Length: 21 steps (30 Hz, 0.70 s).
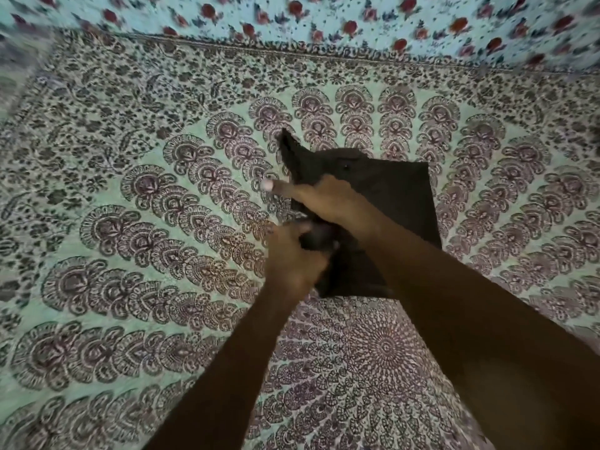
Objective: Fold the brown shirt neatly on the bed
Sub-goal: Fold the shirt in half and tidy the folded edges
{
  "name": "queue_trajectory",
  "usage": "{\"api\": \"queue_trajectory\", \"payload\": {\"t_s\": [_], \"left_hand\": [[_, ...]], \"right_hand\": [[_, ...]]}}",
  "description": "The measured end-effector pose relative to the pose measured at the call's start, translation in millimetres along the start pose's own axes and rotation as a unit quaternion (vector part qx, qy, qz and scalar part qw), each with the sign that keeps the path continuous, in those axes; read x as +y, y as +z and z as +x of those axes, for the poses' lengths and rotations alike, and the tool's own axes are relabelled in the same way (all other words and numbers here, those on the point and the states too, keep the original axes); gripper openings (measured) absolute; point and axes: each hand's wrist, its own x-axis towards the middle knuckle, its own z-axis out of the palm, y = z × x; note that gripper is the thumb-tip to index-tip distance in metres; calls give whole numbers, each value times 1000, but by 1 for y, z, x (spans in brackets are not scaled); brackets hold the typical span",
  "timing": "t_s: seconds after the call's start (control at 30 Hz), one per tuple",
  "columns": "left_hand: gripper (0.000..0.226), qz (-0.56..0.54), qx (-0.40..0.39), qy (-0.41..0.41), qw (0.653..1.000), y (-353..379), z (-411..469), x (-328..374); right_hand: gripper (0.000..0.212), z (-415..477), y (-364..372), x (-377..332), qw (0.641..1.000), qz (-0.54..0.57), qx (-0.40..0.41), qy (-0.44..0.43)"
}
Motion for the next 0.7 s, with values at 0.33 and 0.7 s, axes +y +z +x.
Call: {"api": "queue_trajectory", "payload": {"t_s": [0.33,0.7], "left_hand": [[18,-289,-9,-71,955,-15,-30,-16],[45,-596,-52,-175,782,-80,-57,-43]], "right_hand": [[65,-21,-27,45,990,112,84,-20],[50,-197,-28,-62,940,296,-27,-166]]}}
